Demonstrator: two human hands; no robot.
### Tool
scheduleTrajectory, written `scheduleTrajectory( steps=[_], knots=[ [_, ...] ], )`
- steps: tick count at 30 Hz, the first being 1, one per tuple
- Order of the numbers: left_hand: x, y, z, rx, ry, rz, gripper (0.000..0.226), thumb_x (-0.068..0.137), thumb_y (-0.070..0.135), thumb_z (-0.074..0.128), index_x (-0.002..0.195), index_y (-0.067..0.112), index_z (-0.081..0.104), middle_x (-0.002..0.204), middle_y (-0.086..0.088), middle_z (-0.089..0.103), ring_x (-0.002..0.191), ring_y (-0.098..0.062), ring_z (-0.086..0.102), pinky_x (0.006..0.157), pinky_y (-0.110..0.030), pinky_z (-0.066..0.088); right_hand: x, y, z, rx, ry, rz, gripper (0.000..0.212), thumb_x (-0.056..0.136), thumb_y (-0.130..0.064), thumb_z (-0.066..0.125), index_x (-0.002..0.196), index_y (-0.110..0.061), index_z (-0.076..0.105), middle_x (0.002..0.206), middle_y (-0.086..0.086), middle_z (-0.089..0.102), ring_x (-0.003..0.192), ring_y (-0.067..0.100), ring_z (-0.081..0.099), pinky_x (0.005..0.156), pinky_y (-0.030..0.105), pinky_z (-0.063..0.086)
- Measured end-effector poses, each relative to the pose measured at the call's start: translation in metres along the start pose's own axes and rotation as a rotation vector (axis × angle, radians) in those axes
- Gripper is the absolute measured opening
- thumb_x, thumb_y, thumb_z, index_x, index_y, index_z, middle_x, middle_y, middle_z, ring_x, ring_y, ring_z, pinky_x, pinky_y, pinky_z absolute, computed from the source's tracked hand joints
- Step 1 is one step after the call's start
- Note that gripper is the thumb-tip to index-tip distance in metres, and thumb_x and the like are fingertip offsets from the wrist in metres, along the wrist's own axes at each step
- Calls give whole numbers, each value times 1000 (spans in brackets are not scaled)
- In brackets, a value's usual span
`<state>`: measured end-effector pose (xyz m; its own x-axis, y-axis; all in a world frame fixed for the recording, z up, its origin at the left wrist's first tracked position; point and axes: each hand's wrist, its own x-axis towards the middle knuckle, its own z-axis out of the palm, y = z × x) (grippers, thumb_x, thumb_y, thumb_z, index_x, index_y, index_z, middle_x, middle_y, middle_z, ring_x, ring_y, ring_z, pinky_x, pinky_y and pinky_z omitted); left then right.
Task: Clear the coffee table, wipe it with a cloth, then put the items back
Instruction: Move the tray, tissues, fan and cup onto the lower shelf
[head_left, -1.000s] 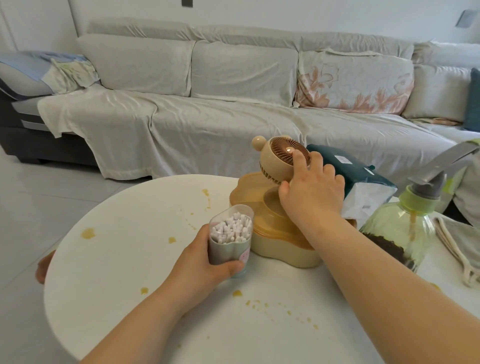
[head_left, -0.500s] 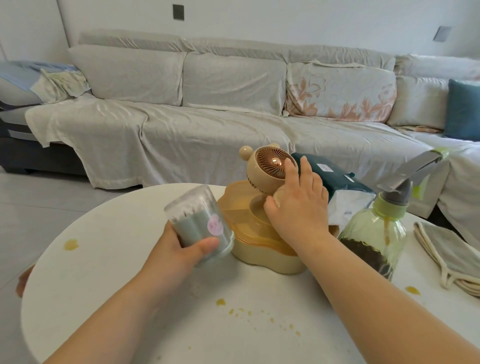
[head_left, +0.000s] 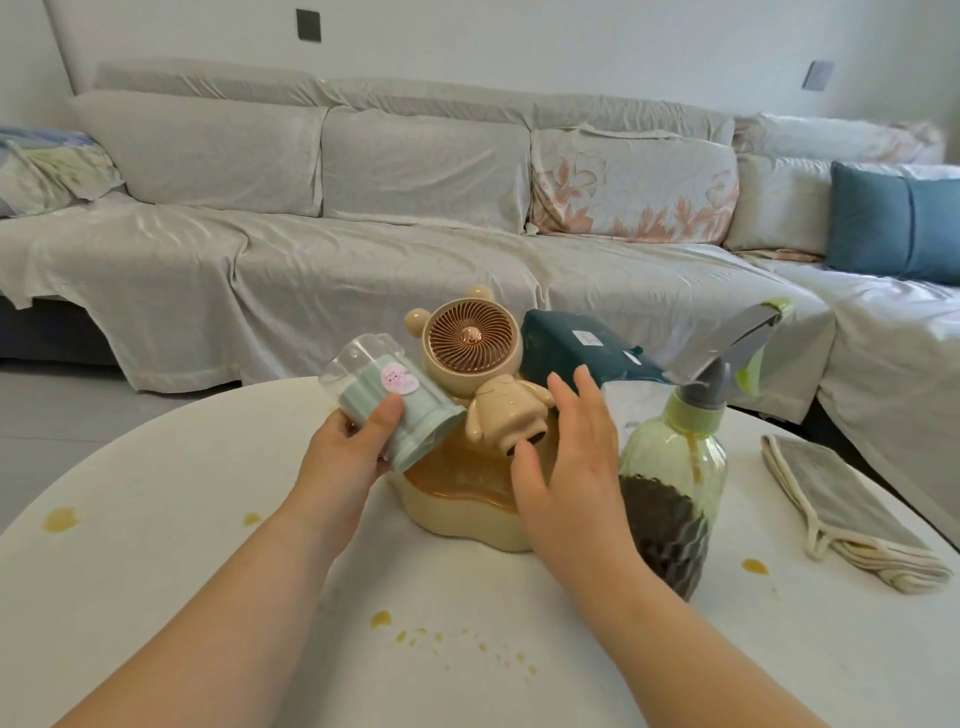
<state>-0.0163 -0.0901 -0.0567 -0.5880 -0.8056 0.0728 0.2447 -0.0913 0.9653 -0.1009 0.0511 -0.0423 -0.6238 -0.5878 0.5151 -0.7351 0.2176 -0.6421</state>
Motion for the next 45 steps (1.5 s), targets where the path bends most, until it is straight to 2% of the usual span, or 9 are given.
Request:
scheduleTrajectory(
  steps=[4,8,13,19,31,36,40,42,45],
  knots=[
    [3,-4,4,37,46,-4,18,84,29,53,98,18,55,97,-1,64,89,-15,60,72,-25,47,-25,1,-12,70,257,-227,20,79,-10,51,98,-8,59,101,-2,57,98,2,46,90,6,34],
    [5,-6,6,113,99,12,25,83,32,55,104,18,54,103,-4,62,95,-20,58,84,-32,44,-53,23,-36,42,616,-181,38,67,-23,62,99,-13,44,94,-9,43,94,10,45,88,10,35],
    [5,-8,16,163,110,34,25,83,34,57,104,22,54,88,10,61,81,-4,55,69,-19,40,-43,48,-46,161,225,361,107,56,-31,81,137,-36,11,125,-18,27,123,7,30,105,33,29],
    [8,-10,22,200,152,44,33,82,39,54,111,22,52,80,16,54,74,6,46,59,-12,31,-22,81,-60,191,329,364,85,58,-30,78,124,-40,27,93,-27,43,95,6,44,70,11,33],
    [14,-17,21,151,98,-61,22,84,48,48,93,29,53,84,17,58,81,1,51,70,-20,36,29,134,-93,132,412,394,82,68,-24,75,132,-26,23,112,-6,37,103,13,37,87,29,31],
    [17,-20,21,120,99,-57,16,84,47,49,77,34,57,84,16,62,83,-2,55,75,-26,39,28,134,-93,109,406,414,90,72,-23,72,140,-20,14,144,6,29,132,22,27,108,34,23],
    [17,-21,22,109,105,-50,15,84,46,49,79,34,57,84,14,63,82,-3,55,68,-22,39,7,104,-84,-128,676,-7,47,78,-19,54,116,8,46,117,28,50,115,25,37,101,11,18],
    [17,-21,22,109,107,-49,15,84,46,48,79,34,57,84,13,62,82,-3,55,67,-22,39,6,95,-73,-103,568,-147,36,80,-15,47,106,10,52,110,21,52,109,21,42,100,10,24],
    [17,-20,22,92,89,-50,16,84,44,48,80,33,58,84,13,63,82,-3,56,67,-22,39,23,78,-59,128,302,15,47,89,-19,47,132,-5,34,134,6,38,126,16,36,102,21,28]
  ],
)
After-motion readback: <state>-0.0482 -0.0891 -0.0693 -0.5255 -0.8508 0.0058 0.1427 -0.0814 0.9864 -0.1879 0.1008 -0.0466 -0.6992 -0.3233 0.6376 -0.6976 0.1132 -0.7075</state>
